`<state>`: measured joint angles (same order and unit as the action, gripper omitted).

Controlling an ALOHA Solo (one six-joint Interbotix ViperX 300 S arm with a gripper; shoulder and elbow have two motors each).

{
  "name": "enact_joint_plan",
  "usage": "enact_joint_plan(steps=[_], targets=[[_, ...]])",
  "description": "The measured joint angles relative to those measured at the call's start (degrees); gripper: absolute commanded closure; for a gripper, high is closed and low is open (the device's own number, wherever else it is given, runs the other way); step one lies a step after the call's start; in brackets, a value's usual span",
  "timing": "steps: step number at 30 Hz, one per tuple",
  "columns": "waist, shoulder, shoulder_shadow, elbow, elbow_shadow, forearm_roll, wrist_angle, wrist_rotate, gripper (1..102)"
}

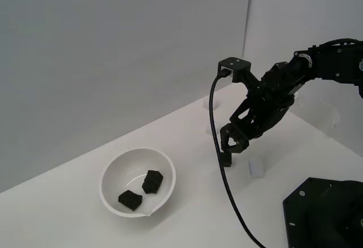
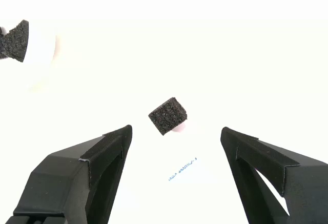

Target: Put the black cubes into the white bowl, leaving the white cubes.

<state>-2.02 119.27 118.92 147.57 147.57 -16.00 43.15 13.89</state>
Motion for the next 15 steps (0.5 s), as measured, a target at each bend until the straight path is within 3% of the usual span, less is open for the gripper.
enact_joint_plan(steps=[15], targets=[[-1.05,-8.70,-8.79,-0.62,-0.53,-1.58,-0.97,0.97,5]])
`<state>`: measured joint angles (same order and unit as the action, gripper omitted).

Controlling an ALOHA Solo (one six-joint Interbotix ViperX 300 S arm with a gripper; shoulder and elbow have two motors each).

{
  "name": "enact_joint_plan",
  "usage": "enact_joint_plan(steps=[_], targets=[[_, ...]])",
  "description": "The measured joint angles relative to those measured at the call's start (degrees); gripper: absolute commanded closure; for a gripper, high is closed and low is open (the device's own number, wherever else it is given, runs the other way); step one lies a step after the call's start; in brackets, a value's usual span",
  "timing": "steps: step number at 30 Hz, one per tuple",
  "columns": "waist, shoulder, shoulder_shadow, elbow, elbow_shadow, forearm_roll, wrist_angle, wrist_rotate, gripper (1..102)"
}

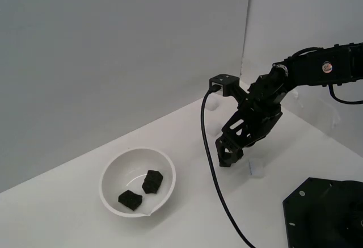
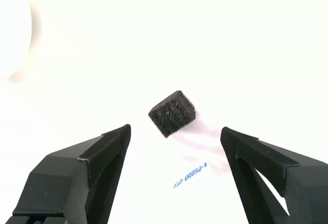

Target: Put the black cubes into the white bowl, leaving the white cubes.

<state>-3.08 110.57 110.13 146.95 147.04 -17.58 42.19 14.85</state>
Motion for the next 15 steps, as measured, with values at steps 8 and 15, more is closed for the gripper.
enact_joint_plan(steps=[8,15], targets=[[-1.76,-4.92,-5.01,-2.29,-2.29,0.00,-0.09,0.00,5],[-1.85,-7.91,-7.82,-2.46,-2.46,0.00,-0.88,0.70,6]])
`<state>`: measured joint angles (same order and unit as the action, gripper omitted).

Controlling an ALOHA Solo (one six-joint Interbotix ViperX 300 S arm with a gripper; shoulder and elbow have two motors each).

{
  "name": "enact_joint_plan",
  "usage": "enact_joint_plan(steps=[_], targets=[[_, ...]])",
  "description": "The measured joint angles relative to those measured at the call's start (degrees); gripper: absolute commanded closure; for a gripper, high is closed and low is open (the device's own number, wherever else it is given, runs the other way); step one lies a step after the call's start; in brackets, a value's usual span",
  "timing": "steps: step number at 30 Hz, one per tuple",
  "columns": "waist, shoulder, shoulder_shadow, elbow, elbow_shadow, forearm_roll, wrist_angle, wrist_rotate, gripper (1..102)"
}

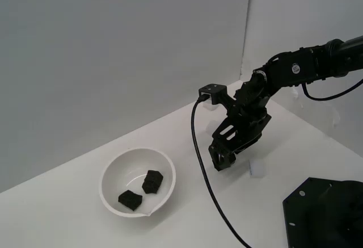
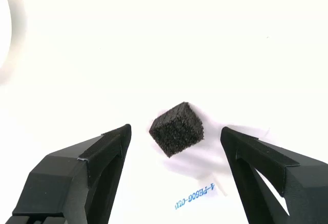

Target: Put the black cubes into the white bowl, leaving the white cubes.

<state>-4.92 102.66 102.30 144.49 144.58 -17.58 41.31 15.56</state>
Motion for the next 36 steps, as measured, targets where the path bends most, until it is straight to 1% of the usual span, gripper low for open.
enact_joint_plan(steps=[1,2,3,4,5,6,7,9,10,12,13,15,16,18,19,21,22,23,25,30,36], targets=[[-0.09,0.00,-0.09,0.00,0.00,0.09,-0.44,0.18,8],[0.00,-0.09,-0.09,0.00,0.00,0.00,-0.79,-0.26,14],[0.00,0.00,-0.09,0.00,0.00,0.00,-0.97,-0.44,27],[0.00,-0.09,-0.09,0.00,0.00,0.00,-1.05,-0.53,43],[0.00,-0.09,-0.09,0.00,0.00,0.00,-1.05,0.00,59],[0.00,0.00,-0.09,0.00,0.00,0.00,-1.05,0.26,69],[-0.09,0.00,-0.09,0.00,0.00,0.00,-1.14,-0.26,73],[-0.35,0.00,0.00,-0.09,0.00,0.00,-1.14,-0.53,75],[-0.62,0.00,0.00,0.00,0.00,0.00,-1.14,-0.53,80],[-0.79,0.00,0.00,-0.09,0.00,0.00,-1.14,-0.53,95],[-0.79,0.09,0.09,-0.09,0.00,0.00,-1.14,-0.09,98],[-0.88,0.44,0.44,-0.09,0.00,0.09,-1.05,0.26,98],[-0.88,0.53,0.44,-0.09,-0.09,0.00,-1.14,-0.18,99],[-0.88,0.79,0.79,0.00,0.00,0.00,-1.14,0.26,100],[-0.97,1.05,1.05,-0.09,0.00,0.00,-1.14,-0.18,100],[-0.97,1.49,1.41,-0.09,-0.09,0.00,-0.53,0.26,100],[-0.97,1.49,1.41,-0.09,-0.09,0.18,-0.44,-0.18,100],[-1.05,1.76,1.58,-0.09,0.00,0.35,-0.35,0.09,100],[-0.97,3.16,3.08,-0.09,-0.18,0.53,0.44,-0.44,100],[-0.97,9.32,9.23,-1.93,-1.93,0.53,2.99,-0.53,100],[-1.05,16.52,16.44,-6.06,-5.89,0.44,6.33,-0.53,100]])
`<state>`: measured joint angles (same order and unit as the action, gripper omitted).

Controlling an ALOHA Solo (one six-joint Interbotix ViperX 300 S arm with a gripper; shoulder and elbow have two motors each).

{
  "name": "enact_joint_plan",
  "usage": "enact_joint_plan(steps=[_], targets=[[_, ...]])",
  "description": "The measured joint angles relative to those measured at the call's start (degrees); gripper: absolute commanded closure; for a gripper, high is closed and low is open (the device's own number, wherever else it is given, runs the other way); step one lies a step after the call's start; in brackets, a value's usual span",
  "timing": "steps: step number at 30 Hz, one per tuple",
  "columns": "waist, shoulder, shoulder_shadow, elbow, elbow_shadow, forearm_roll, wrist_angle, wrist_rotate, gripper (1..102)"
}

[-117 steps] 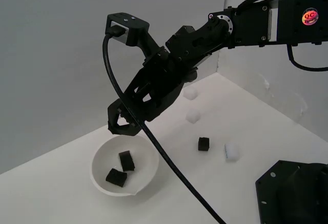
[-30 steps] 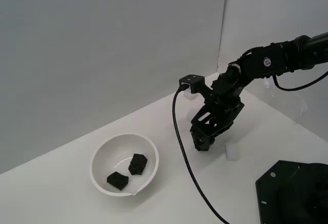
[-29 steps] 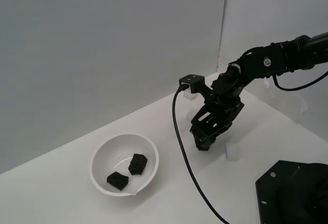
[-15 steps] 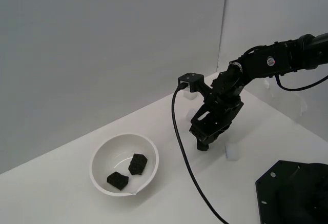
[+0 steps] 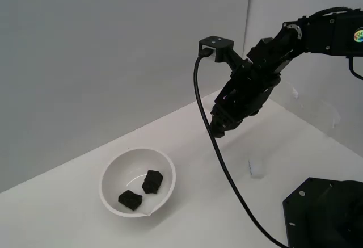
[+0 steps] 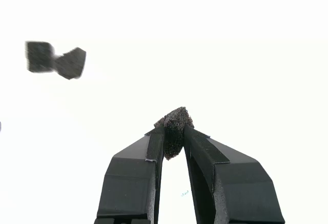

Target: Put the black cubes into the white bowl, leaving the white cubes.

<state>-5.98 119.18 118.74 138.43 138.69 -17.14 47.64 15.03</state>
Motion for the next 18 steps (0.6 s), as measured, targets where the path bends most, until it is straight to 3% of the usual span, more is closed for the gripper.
enact_joint_plan(steps=[12,18], targets=[[-8.44,3.60,3.78,-4.92,-5.10,-1.67,0.53,-2.81,100],[-13.45,1.41,1.49,-5.80,-5.98,-4.31,-2.55,-2.90,100]])
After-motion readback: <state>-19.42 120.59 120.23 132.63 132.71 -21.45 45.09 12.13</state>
